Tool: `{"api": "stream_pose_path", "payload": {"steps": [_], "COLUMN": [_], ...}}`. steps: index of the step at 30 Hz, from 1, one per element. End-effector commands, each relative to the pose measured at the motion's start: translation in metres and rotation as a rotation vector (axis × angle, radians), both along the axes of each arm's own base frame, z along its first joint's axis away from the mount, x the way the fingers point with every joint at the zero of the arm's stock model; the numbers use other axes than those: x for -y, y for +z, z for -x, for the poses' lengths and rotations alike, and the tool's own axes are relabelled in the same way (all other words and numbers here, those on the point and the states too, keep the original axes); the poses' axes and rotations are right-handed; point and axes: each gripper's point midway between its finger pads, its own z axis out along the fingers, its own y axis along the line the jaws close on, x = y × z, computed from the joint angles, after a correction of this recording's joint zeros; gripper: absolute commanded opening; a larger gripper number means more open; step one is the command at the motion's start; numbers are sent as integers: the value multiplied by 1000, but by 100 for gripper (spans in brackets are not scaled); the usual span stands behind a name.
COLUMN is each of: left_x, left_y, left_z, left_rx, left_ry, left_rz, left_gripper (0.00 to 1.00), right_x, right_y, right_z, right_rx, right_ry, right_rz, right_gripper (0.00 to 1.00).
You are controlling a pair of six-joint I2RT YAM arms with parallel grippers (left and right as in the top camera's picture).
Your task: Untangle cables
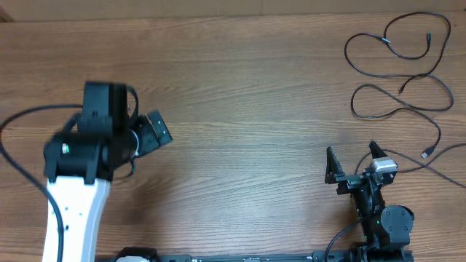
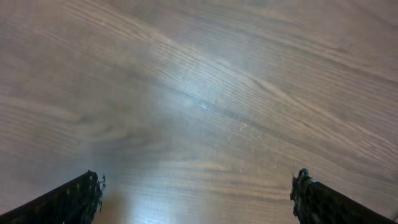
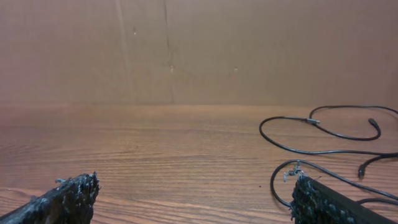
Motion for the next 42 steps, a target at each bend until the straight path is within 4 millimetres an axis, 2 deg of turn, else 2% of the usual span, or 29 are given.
{"api": "stream_pose_path", "payload": {"steps": [1,5,8,11,14,21,29,42], "left_x": [11,34,43,42,39,35,34,35], "left_y": [-9,-9,-12,-18,-32,-26,-19,-27], "left_z": [2,-4,-7,-6,7,15,2,-8], "left_rx": [93,240,328,372,373,511,569,547], "left_ry": [-167,-341,-414,-412,-406,-515,-514,-517], "left_rz": [-5,36,44,38,32,-90,-106,-99], "left_gripper": [100,100,99,100,99,100,100,100], "right_x": [1,1,1,1,1,1,1,1], "right_y": [-2,-2,-2,-2,-2,-2,-2,-2], "right_z": [0,0,0,0,0,0,0,0], "right_rx": [5,5,5,5,5,5,5,5], "right_ry": [-8,-8,-8,-8,-8,-8,-8,-8], "right_rz": [4,4,4,4,4,4,4,4], "right_gripper": [100,100,100,100,100,100,100,100]}}
